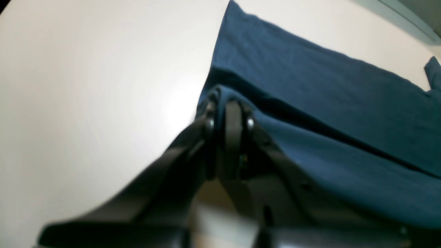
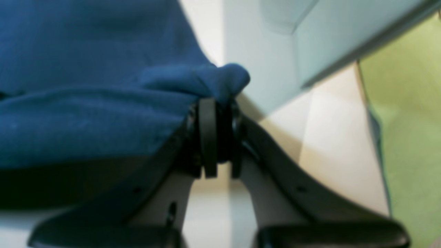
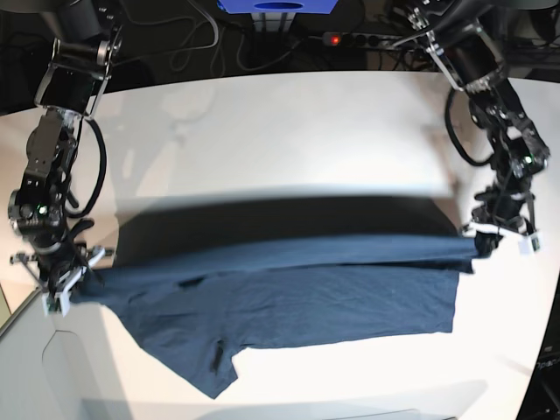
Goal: Fold the T-shirt properly
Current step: 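Drag the held edge back toward the collar with both grippers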
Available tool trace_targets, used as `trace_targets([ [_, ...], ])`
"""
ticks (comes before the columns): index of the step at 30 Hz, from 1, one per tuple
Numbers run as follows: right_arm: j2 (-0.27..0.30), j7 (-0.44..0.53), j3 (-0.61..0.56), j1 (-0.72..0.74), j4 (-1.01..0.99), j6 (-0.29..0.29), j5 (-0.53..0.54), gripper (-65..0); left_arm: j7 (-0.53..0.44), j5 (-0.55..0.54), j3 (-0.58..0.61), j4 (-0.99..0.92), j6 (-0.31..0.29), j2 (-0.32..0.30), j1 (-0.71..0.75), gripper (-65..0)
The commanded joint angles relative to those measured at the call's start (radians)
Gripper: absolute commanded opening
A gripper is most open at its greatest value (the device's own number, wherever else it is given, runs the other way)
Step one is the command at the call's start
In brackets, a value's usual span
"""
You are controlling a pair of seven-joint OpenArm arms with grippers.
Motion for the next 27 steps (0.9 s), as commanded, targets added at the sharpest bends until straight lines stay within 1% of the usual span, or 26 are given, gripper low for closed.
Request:
trace_targets([
  [1,0.017,0.026,0.005,0.045,0.016,0.007,-0.01,-64.8,-0.017,-0.009,-0.005,0.008,0.004,-0.021,-0.031,-65.0],
  [5,0.015,0.026,0.006,0.05,0.018,0.007,-0.009,-64.8,-0.013,-0.009,-0.005,0.007,0.004,-0.027,-0.032,-65.0],
  [11,0.014,0.036,0.006,-0.038,0.016,0.007,-0.009,-64.8,-0.016,-0.011,-0.011,-0.013,0.004,-0.024,0.004,-65.0],
  [13,0.0,0.036,0.006,-0.044,0.016,0.007,-0.009,-64.8,-0.016,-0.012,-0.011,-0.015,0.004,-0.022,0.012,-65.0],
  [19,0.0,0.027,0.012,-0.05,0.024,0.007,-0.01,-64.8,-0.007,-0.011,-0.011,-0.01,0.004,-0.024,0.017,-65.0],
  [24,0.003,0.036,0.012,-0.167,0.024,0.007,-0.01,-64.8,-0.016,-0.015,-0.012,0.011,0.004,-0.024,0.092,-65.0],
  [27,0.003,0.036,0.012,-0.243,0.036,0.007,-0.01,-64.8,-0.016,-0.015,-0.014,0.056,0.004,-0.021,0.166,-65.0],
])
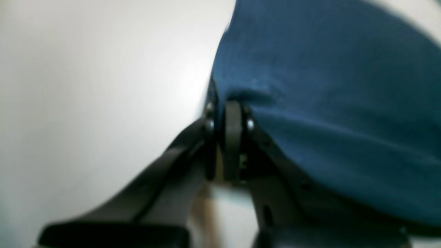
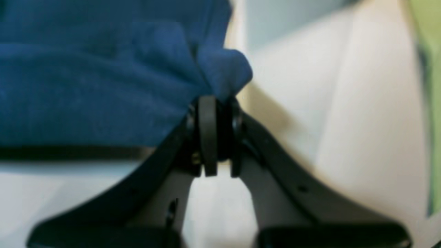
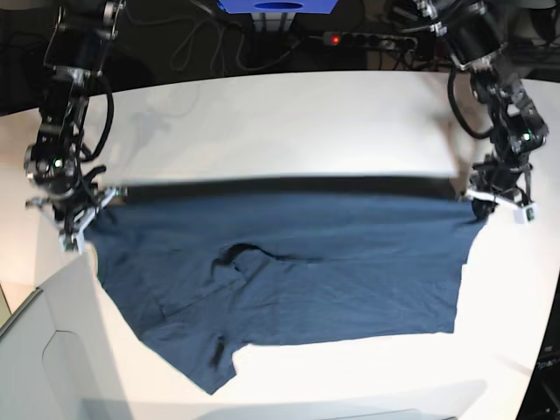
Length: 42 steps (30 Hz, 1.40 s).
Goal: Fold the T-shirt properly
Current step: 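Drag the held edge back toward the collar with both grippers, then lower the edge and open both grippers, releasing the shirt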
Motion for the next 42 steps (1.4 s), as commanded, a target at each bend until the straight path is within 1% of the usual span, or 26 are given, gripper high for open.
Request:
trace_targets([
  [1,0.017,0.031,0.006,0.004,0.039,0.006,0.003,-64.8,-0.028,-0.009,-0.007,0.044,-0.001,-0.016,0.005,-65.0],
  [7,0.018,0.029,0.006,-0.139,0.15,0.006,0.003,-64.8,-0.028,-0.011,-0.007,0.109,-0.001,-0.013,0.13,-65.0],
  [10,0.023,0.029,0.006,-0.211,0.196,0.006,0.003,-64.8,-0.028,-0.011,-0.008,0.133,-0.004,0.007,0.177,-65.0],
  [12,0.035,0.029,0.006,-0.263,0.226,0.006,0.003,-64.8,-0.023,-0.011,-0.03,0.157,-0.007,0.018,0.211,-65.0],
  [16,0.036,0.029,0.007,-0.344,0.283,0.006,0.003,-64.8,-0.017,-0.011,-0.065,0.209,-0.007,0.049,0.285,-65.0],
  [19,0.036,0.029,0.046,-0.392,0.32,0.006,0.003,-64.8,-0.017,-0.011,-0.077,0.256,-0.007,0.055,0.345,-65.0],
  [24,0.043,0.028,0.069,-0.446,0.341,0.006,0.003,-64.8,-0.017,-0.011,-0.076,0.311,-0.01,0.055,0.44,-65.0],
  [32,0.049,0.029,0.086,-0.521,0.334,0.006,0.003,-64.8,-0.017,-0.004,-0.076,0.308,-0.005,0.055,0.539,-65.0],
  [38,0.049,0.029,0.086,-0.542,0.332,0.006,0.003,-64.8,-0.017,-0.004,-0.076,0.307,-0.004,0.055,0.578,-65.0],
  [42,0.049,0.021,0.086,-0.542,0.332,0.006,0.003,-64.8,-0.015,-0.004,-0.076,0.307,-0.005,0.069,0.589,-65.0],
])
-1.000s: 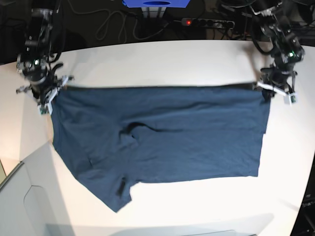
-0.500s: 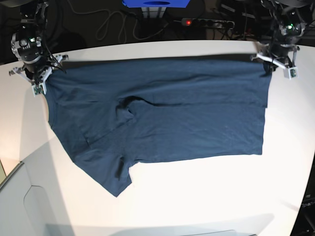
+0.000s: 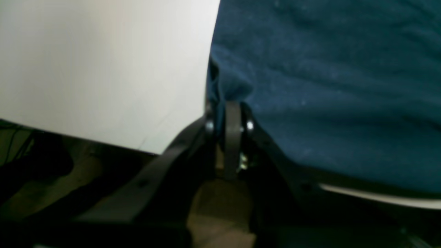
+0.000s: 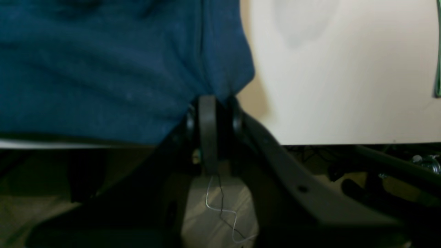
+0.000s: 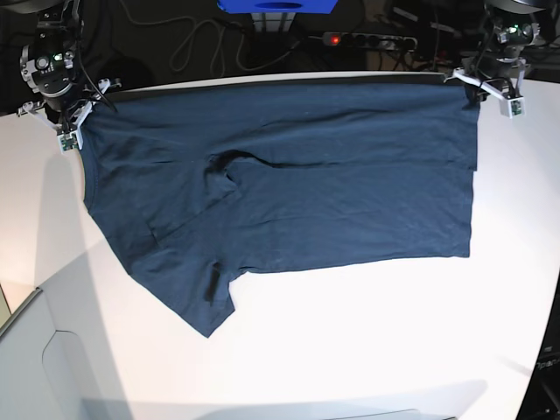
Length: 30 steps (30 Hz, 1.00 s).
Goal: Fold the T-shirt properly
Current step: 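Lower the edge and open both grippers, releasing the shirt, then move both grippers down along the shirt sides to the hem corners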
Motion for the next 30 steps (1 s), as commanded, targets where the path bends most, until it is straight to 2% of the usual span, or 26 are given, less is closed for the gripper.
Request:
trace_targets([
  [1,0.014,0.007,0.011,-0.002,0.014,0.007,-0.011,-64.8,-0.012,-0.001,-0.007,0.014,0.004,-0.003,0.009,-65.0],
  [8,0.016,-0.019,0.005,-0.002,0.014,0.007,-0.011,-64.3,-0.011,0.001,-0.007,0.012,0.007,0.0,0.009,-64.9],
  [10,0.016,-0.05,0.008,0.007,0.014,0.007,-0.011,-60.8,-0.011,0.001,-0.007,0.012,0.007,0.0,0.009,-57.1],
  [12,0.016,-0.057,0.006,0.009,0.014,0.007,-0.011,-53.9,0.017,0.001,-0.007,0.012,0.007,0.0,0.009,-47.9],
  [15,0.016,-0.059,0.009,0.01,0.014,0.007,-0.011,-37.7,0.034,-0.002,-0.009,0.026,0.007,0.0,0.009,-38.0],
  [18,0.016,-0.056,0.009,0.01,0.015,0.007,-0.011,-22.2,0.041,-0.005,-0.042,0.028,0.006,0.0,0.0,-38.8],
  [20,0.016,-0.056,0.009,0.012,0.023,0.007,-0.011,-15.4,0.041,-0.007,-0.062,0.028,0.006,0.002,-0.001,-40.6],
  [22,0.018,-0.056,0.011,0.013,0.043,0.007,-0.011,-13.2,0.041,-0.007,-0.085,0.052,0.004,0.002,-0.003,-41.6],
  [26,0.025,-0.054,0.025,0.023,0.107,0.007,-0.011,-13.3,0.034,-0.007,-0.156,0.137,0.001,0.023,-0.018,-41.5],
  [30,0.025,-0.056,0.02,0.095,0.147,0.007,-0.011,-13.3,0.041,-0.005,-0.206,0.175,0.0,0.025,-0.129,-41.5],
])
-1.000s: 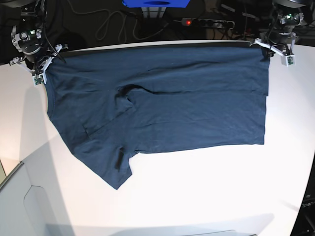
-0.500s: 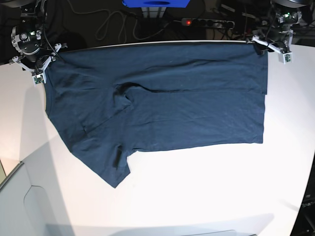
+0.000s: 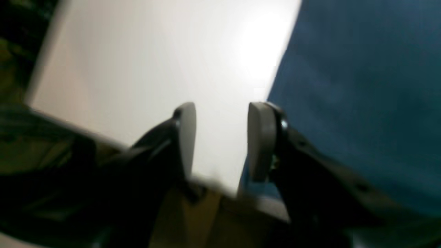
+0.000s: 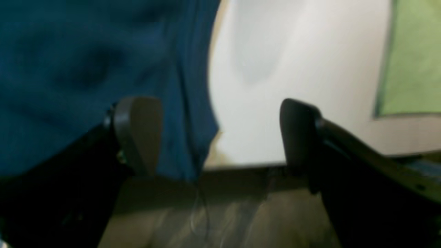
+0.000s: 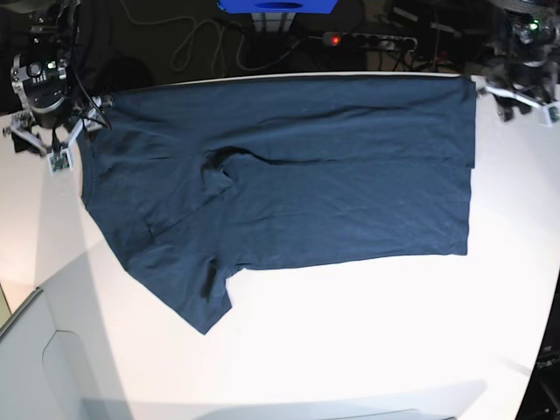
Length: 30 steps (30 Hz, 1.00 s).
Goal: Fold the T-shirt properly
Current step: 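Move both grippers down along the shirt sides to the hem corners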
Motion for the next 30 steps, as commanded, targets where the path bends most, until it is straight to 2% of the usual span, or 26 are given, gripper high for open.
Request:
trace_targets([
  [1,0.014,0.01,0.003,0.024,0.019,0.007,0.0,-13.3,-0.019,-0.006,-0.005,0.014,0.005,-0.018,-0.047,-41.5],
  [6,0.012,0.01,-0.005,0.113,0.014,0.007,0.002,-13.1,-0.017,0.058,0.008,-0.075,0.002,-0.056,-0.273,-41.5],
  [13,0.011,0.01,-0.074,0.209,0.011,0.007,0.002,-13.2,-0.037,0.236,0.169,-0.406,-0.001,-0.121,-0.616,-41.4],
  [18,-0.002,0.01,-0.075,0.214,0.01,0.007,0.002,-13.2,-0.235,0.256,0.331,-0.765,0.008,-0.177,-0.776,-37.0],
  [23,-0.006,0.01,-0.069,0.206,0.008,0.007,0.002,-13.2,-0.404,0.256,0.452,-1.043,0.009,-0.217,-0.871,-37.0],
  [30,-0.008,0.013,-0.069,0.211,-0.032,0.007,0.0,-13.2,-0.542,0.256,0.53,-1.215,0.009,-0.225,-0.919,-37.0],
])
